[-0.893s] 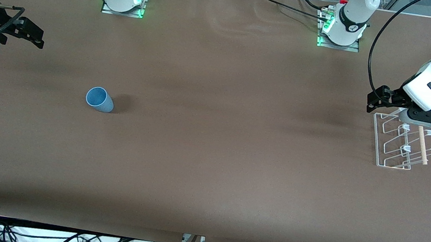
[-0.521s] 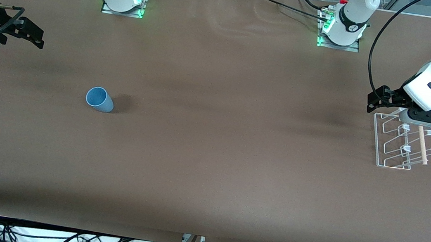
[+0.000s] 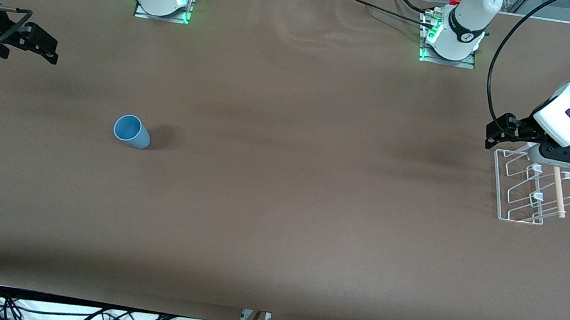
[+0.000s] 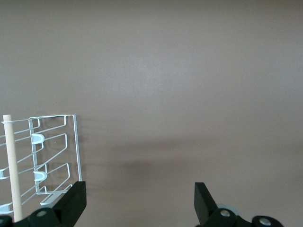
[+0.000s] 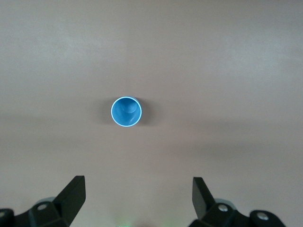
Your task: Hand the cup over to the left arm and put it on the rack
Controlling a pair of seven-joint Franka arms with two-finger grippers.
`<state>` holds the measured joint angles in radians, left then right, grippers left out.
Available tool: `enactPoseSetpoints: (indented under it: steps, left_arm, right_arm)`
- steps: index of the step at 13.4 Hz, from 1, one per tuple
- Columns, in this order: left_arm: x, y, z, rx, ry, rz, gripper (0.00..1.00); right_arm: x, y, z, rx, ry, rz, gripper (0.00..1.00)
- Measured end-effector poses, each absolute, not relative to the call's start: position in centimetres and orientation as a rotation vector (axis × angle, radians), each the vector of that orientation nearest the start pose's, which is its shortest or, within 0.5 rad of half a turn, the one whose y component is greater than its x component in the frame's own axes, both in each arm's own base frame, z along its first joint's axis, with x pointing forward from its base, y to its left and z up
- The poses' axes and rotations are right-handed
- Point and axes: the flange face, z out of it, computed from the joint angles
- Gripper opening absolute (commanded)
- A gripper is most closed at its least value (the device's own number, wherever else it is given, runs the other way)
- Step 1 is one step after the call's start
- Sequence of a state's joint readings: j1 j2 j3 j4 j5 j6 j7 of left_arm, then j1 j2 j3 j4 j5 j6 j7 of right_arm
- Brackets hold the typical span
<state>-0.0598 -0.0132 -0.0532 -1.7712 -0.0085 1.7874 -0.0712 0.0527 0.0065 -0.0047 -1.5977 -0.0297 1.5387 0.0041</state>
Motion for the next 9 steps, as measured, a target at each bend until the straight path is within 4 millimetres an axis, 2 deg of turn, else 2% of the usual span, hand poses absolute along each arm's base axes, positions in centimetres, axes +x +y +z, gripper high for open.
enactPoseSetpoints:
  steps: [7,9]
  left_arm:
    - [55.84,-6.42,55.53,-3.151,0.063,-0.045,1.00]
    - [55.84,-6.43,55.56,-3.151,0.063,-0.046,1.00]
  right_arm:
    - [55.19,2.26,60.48,-3.171,-0.066,0.104,1.00]
    - [55.74,2.11,59.59,-3.171,-0.058,0.120,1.00]
